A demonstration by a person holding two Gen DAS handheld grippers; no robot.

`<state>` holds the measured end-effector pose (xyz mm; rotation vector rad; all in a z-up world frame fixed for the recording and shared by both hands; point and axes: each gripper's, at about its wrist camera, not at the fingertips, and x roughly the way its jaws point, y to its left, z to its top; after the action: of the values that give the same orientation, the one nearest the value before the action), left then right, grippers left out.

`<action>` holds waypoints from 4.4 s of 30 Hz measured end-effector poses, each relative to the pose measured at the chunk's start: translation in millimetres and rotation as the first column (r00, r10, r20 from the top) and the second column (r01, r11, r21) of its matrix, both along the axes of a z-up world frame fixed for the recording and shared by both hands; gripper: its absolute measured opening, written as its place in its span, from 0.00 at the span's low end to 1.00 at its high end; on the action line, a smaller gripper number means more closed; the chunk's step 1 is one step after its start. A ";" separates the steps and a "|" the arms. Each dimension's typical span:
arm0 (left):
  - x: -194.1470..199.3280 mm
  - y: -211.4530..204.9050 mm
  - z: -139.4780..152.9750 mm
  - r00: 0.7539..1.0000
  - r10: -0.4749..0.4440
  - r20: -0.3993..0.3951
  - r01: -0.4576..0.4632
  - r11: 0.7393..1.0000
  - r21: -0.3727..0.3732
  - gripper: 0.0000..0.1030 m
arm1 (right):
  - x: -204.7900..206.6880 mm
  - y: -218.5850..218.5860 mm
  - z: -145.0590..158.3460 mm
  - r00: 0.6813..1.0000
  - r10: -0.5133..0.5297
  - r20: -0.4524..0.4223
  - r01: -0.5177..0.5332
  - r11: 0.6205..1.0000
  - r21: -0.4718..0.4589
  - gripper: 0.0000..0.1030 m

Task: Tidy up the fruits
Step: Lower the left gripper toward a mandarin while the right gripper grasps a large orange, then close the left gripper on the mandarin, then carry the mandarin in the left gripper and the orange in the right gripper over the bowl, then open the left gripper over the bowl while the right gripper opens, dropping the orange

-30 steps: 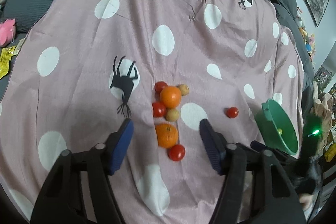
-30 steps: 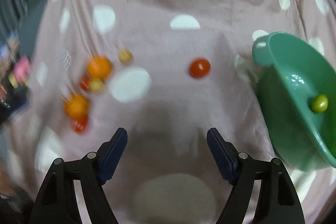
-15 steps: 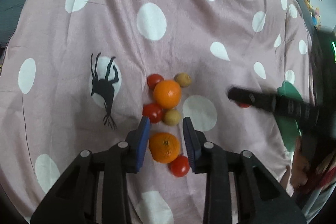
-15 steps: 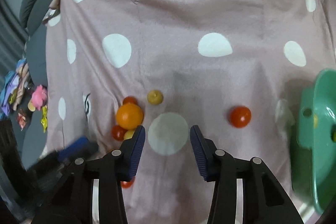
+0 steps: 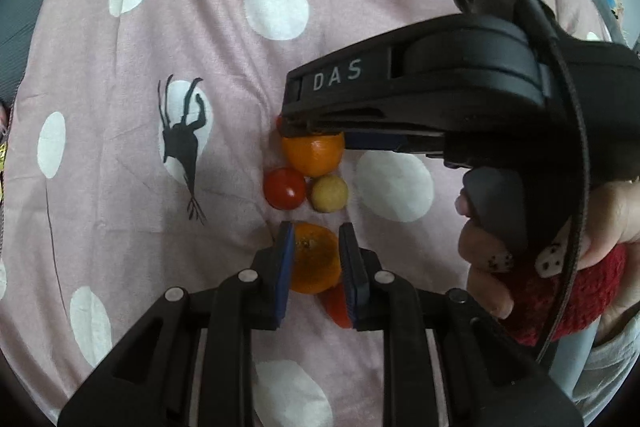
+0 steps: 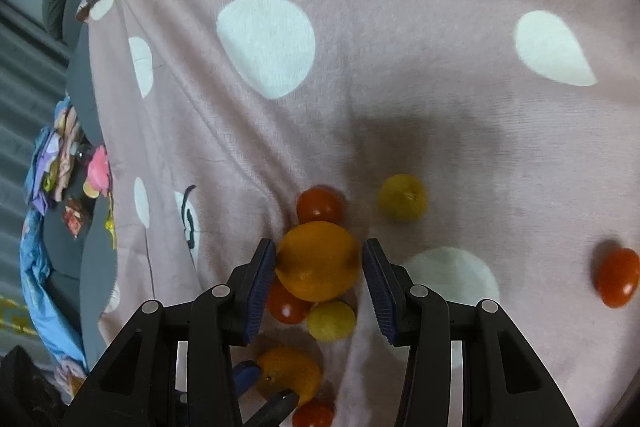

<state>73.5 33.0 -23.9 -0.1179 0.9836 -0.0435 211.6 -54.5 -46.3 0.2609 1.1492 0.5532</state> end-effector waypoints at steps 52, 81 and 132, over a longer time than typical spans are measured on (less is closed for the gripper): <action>3.1 -10.4 -11.8 0.999 -0.038 0.027 0.032 0.983 0.183 0.33 | -124.5 -125.8 58.5 0.932 -0.248 0.264 0.246 0.968 0.042 0.46; -26.3 -103.1 73.0 0.953 -0.175 0.247 0.181 0.984 0.001 0.30 | -135.9 -185.6 89.4 0.855 -0.383 0.351 0.384 0.921 0.068 0.46; -18.1 -132.0 78.0 0.946 -0.215 0.244 0.236 0.970 -0.059 0.66 | -155.6 -261.3 91.7 0.681 -0.593 0.430 0.658 0.753 -0.002 0.68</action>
<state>55.4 -99.0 54.1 -0.0780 0.7526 -0.3055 56.0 -315.8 45.4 0.3654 0.6201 -0.1104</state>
